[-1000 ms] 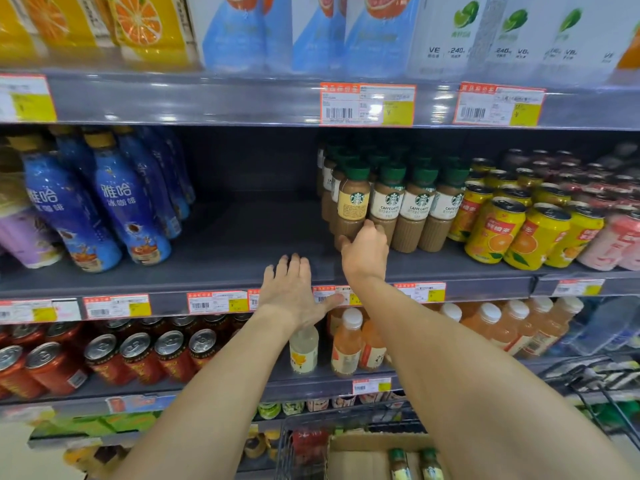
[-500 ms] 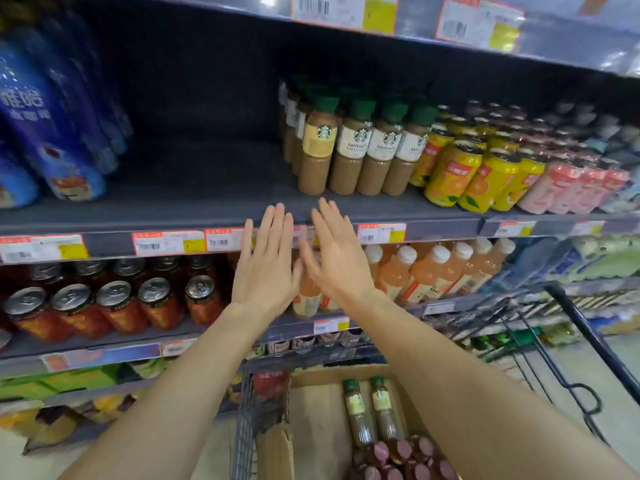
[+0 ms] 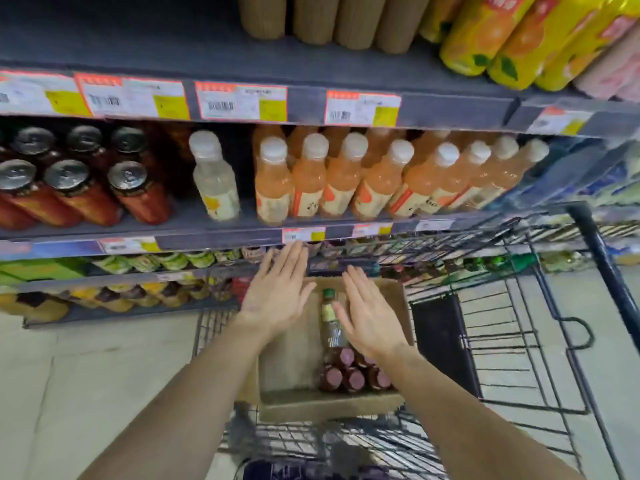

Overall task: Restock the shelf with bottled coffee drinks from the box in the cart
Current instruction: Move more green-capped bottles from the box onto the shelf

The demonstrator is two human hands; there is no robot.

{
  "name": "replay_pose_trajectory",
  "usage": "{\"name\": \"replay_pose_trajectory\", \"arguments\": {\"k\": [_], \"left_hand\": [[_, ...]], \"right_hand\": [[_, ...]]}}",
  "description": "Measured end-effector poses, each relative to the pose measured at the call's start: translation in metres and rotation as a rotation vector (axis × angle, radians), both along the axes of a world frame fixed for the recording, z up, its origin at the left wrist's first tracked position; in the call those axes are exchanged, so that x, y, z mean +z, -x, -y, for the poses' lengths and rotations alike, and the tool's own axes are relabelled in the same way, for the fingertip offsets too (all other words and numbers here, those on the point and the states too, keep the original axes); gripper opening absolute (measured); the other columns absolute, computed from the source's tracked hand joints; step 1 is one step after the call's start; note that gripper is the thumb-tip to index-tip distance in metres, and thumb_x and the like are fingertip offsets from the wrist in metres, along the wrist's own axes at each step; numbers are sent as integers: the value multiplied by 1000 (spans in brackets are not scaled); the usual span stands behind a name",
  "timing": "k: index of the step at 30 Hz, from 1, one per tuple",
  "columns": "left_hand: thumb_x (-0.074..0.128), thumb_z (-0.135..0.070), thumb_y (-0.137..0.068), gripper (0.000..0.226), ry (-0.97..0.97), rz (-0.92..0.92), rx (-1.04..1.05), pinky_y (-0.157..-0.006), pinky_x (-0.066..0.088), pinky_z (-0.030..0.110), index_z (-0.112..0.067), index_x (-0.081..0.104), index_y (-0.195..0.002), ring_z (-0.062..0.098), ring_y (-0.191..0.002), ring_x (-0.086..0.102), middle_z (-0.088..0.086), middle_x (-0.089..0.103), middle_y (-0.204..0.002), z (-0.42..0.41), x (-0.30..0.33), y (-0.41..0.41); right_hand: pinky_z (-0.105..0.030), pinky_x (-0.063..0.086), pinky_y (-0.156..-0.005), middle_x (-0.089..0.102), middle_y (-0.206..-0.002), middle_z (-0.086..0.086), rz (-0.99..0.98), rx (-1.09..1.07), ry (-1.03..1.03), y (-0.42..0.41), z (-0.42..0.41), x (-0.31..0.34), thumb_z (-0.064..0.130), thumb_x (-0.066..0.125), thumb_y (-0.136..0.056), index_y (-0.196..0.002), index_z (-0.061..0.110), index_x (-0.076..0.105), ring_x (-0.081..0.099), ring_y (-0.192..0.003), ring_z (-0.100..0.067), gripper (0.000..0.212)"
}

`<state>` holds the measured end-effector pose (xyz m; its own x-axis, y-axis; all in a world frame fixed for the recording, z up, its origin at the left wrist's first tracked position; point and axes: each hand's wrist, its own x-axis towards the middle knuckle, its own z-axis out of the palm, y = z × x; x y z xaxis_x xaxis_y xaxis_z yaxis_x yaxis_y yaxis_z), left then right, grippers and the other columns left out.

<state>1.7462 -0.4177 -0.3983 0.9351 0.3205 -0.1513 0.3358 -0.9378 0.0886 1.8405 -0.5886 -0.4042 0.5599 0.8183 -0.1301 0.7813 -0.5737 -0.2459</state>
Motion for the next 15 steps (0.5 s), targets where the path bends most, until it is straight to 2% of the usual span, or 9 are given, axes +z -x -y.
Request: {"name": "replay_pose_trajectory", "arguments": {"k": [2,4,8,12,13,15], "left_hand": [[12,-47,-101,65,74,-72,23,-120,-1,40,-9,7,-153,20,-149,0,7,2,-162,25,-23,-8],[14,-46,-101,64,144,-128,64,-121,3,40,-10,7,-153,19,-149,1,6,3,-162,50,-47,-20],[18,-45,-102,61,339,-248,198,-119,16,42,-10,15,-152,23,-147,14,7,13,-161,93,-105,-43],[20,-49,-101,59,461,-383,297,-112,30,46,-15,22,-150,28,-142,27,8,25,-157,114,-178,-59],[22,-47,-102,57,489,-390,337,-109,34,45,-14,26,-148,30,-137,35,11,32,-153,116,-195,-62],[28,-42,-103,50,535,-376,424,-96,45,41,-10,41,-138,30,-116,52,14,52,-134,115,-230,-71]], "right_hand": [[-32,7,-120,21,-160,-13,-95,-2,112,-3,20,-22,40,33,-104,-151,3,26,16,-150,-24,61],[-28,-3,-119,13,-162,-14,-160,11,184,-12,37,-47,41,30,-105,-153,3,19,7,-151,-23,62],[-31,6,-121,11,-163,-11,-366,-92,341,-38,61,-104,51,25,-103,-154,8,20,10,-150,-22,67],[-35,11,-121,12,-163,-10,-447,-141,464,-66,69,-165,54,22,-102,-154,10,21,10,-150,-22,69],[-36,12,-121,12,-163,-11,-462,-143,489,-73,70,-177,54,22,-102,-154,11,20,10,-150,-23,68],[-37,17,-119,15,-162,-13,-477,-132,525,-88,68,-202,51,22,-104,-154,14,21,15,-149,-26,62]]}}
